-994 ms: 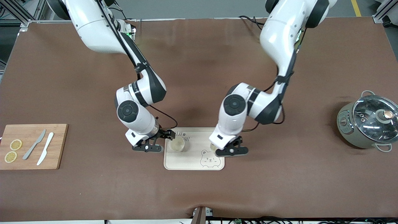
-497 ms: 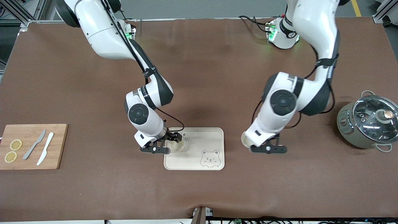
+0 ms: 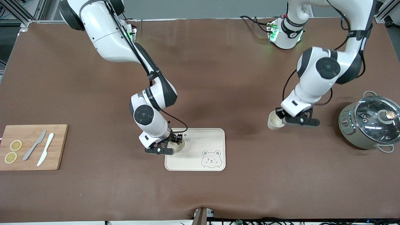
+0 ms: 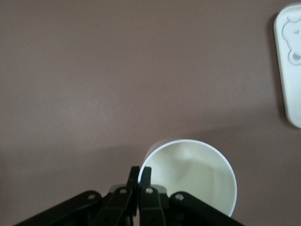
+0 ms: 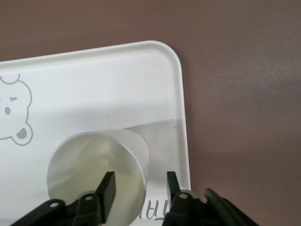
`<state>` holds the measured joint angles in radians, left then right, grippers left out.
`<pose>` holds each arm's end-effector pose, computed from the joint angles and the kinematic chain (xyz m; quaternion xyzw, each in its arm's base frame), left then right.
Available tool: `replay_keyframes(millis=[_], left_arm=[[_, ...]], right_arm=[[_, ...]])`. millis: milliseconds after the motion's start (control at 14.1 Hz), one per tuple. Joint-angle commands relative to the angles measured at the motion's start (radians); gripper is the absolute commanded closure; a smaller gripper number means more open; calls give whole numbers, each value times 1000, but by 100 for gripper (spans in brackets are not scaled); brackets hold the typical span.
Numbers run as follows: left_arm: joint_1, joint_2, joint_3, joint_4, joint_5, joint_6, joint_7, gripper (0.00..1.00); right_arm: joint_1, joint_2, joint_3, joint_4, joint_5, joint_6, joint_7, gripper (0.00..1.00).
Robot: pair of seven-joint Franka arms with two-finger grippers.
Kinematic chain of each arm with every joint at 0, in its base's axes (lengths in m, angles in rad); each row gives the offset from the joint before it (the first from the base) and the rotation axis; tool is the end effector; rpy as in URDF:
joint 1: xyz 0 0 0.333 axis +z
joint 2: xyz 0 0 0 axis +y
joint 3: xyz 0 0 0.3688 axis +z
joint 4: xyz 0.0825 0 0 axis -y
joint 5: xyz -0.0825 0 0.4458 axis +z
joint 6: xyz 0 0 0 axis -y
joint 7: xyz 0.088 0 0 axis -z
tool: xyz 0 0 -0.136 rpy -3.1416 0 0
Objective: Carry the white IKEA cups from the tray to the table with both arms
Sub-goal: 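Set the cup down beside the pot with the left gripper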
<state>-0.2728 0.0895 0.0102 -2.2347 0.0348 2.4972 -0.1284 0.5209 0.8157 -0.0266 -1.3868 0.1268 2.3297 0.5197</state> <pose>0.5861 -0.1572 0.3293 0.9930 -0.0798 0.0871 0.0049 0.7335 0.4059 0.2056 -0.9960 0.0485 -0.0367 0.0653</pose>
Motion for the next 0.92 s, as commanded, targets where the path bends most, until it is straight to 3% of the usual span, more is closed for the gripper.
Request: replay_keyframes(millis=[0, 213, 852], left_arm=[[12, -112, -18, -228, -18, 173, 30, 100], [12, -90, -18, -301, -18, 285, 32, 100], [86, 35, -19, -264, -50, 298, 76, 100]], right_arm=[[1, 10, -3, 25, -12, -6, 8, 100], [-5, 2, -3, 31, -7, -12, 10, 100], [-139, -131, -6, 55, -6, -200, -95, 100]])
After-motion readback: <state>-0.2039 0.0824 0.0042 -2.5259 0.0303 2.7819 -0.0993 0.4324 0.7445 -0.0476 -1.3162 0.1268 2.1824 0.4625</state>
